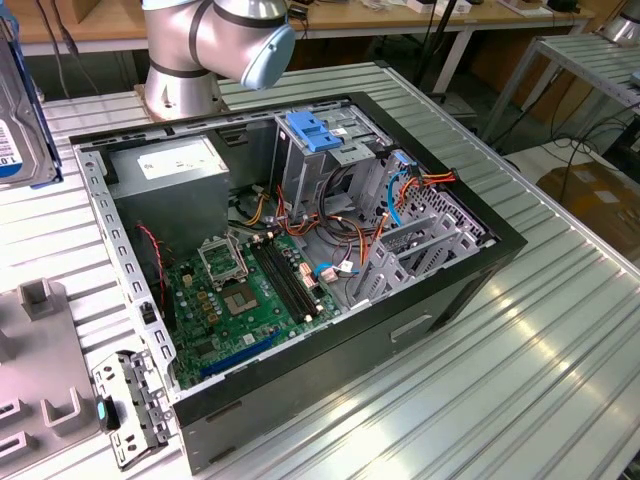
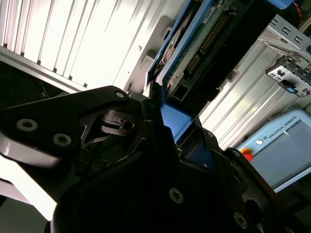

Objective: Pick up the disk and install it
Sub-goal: 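Pick up the disk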

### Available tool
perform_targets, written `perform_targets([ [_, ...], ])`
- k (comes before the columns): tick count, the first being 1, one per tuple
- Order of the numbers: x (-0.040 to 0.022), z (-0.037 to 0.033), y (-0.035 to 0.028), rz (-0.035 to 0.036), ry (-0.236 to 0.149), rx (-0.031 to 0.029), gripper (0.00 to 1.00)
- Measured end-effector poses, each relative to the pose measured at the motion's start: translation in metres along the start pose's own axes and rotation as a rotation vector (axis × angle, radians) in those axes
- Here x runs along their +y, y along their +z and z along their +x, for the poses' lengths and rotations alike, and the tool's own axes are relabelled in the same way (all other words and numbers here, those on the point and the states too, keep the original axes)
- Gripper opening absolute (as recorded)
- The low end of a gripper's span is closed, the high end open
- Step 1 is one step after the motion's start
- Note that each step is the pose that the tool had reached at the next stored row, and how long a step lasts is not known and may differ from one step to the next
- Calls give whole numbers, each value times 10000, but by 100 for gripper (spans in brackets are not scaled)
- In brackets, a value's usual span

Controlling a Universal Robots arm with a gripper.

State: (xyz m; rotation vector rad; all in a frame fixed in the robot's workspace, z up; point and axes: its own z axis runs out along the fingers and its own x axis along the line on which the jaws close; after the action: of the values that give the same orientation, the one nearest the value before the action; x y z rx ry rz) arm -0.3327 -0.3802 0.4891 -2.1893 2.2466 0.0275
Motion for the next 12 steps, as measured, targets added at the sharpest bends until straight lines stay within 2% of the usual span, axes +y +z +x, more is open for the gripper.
perform_targets([
  [12,-157,-4,-1,0,0,-1,37],
])
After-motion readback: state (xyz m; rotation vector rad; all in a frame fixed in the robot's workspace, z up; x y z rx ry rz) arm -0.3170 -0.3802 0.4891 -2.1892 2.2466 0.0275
